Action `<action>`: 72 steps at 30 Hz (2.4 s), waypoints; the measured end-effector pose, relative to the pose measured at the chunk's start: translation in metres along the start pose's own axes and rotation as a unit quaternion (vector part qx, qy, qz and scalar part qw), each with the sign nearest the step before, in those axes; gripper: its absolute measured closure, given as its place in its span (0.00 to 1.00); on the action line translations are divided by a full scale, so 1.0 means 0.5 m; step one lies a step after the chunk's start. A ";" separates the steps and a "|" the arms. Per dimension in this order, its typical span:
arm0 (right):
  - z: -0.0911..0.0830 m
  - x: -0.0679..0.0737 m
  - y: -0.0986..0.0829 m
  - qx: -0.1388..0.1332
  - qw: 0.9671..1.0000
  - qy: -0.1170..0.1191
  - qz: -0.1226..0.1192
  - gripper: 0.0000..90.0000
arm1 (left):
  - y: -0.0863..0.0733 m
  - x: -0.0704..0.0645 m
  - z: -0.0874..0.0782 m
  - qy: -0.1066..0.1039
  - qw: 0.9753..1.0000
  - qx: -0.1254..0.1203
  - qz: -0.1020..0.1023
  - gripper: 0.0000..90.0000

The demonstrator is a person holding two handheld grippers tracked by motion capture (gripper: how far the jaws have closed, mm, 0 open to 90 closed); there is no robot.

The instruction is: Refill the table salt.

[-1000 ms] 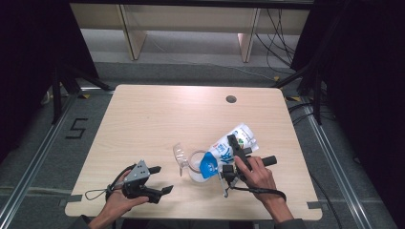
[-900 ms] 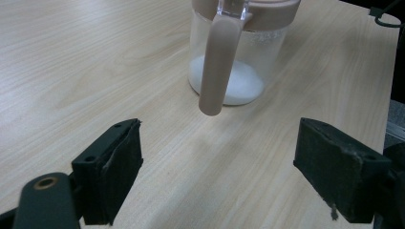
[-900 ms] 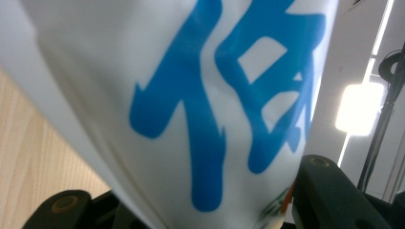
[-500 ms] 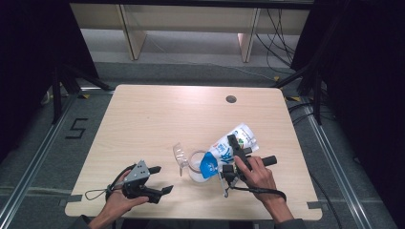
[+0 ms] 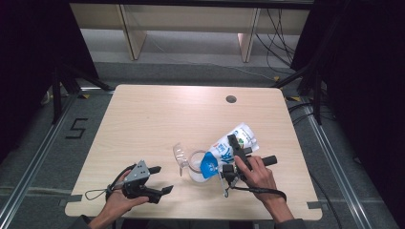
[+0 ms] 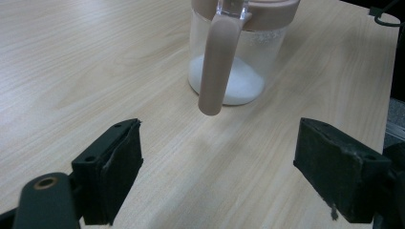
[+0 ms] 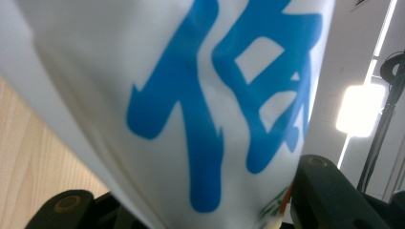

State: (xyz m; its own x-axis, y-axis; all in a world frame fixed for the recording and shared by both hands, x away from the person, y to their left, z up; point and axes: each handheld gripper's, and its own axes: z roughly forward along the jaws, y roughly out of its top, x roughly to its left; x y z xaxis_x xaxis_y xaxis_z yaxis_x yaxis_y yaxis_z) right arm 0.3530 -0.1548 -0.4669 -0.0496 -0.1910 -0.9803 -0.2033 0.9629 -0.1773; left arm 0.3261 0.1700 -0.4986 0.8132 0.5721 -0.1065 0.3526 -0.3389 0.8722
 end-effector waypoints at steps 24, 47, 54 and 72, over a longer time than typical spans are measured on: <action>0.000 -0.002 0.000 0.002 1.000 0.006 0.000 0.74 | 0.000 0.000 0.001 0.000 1.000 0.003 0.002 0.18; 0.000 -0.005 -0.001 -0.002 1.000 0.004 0.006 0.77 | 0.000 0.000 0.001 0.000 1.000 0.003 0.002 0.18; 0.001 -0.008 0.000 -0.002 1.000 0.005 0.003 0.77 | 0.000 0.001 0.000 0.001 1.000 0.003 0.002 0.18; 0.003 -0.014 0.001 -0.002 1.000 0.010 -0.006 0.78 | 0.000 0.000 0.000 0.000 1.000 0.002 0.001 0.18</action>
State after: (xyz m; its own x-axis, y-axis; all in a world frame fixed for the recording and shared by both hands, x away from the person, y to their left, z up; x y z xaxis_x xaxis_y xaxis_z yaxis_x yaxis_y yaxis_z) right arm 0.3549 -0.1526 -0.4605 -0.0658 -0.2061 -0.9763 -0.2086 0.9597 -0.1885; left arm 0.3261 0.1701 -0.4988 0.8138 0.5718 -0.1039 0.3523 -0.3431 0.8707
